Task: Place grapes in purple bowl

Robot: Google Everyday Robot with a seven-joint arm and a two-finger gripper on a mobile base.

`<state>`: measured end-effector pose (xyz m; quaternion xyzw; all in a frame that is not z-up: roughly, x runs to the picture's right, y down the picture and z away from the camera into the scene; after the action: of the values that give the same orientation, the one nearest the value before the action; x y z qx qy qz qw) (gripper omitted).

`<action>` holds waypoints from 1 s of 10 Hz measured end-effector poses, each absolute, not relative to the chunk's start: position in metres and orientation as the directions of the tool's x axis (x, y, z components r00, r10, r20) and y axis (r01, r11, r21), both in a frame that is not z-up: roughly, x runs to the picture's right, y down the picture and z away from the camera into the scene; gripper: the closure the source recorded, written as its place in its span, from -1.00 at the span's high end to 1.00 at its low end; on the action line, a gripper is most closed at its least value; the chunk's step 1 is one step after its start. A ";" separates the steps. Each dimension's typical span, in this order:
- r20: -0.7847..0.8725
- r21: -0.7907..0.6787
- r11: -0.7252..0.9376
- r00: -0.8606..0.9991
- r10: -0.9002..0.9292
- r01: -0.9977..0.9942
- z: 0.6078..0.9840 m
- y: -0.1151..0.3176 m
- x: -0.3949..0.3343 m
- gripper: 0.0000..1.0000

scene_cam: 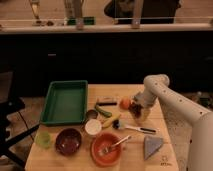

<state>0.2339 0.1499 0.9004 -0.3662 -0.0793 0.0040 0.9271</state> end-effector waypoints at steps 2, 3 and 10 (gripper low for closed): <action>0.132 -0.679 0.733 0.989 0.065 0.042 0.899 0.148 0.234 -0.31; 0.127 -0.680 0.732 0.990 0.067 0.038 0.899 0.149 0.234 -0.50; 0.110 -0.676 0.737 0.989 0.094 0.006 0.896 0.152 0.242 -1.00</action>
<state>0.2417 0.1520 0.8960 -0.3622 -0.0685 0.0236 0.9293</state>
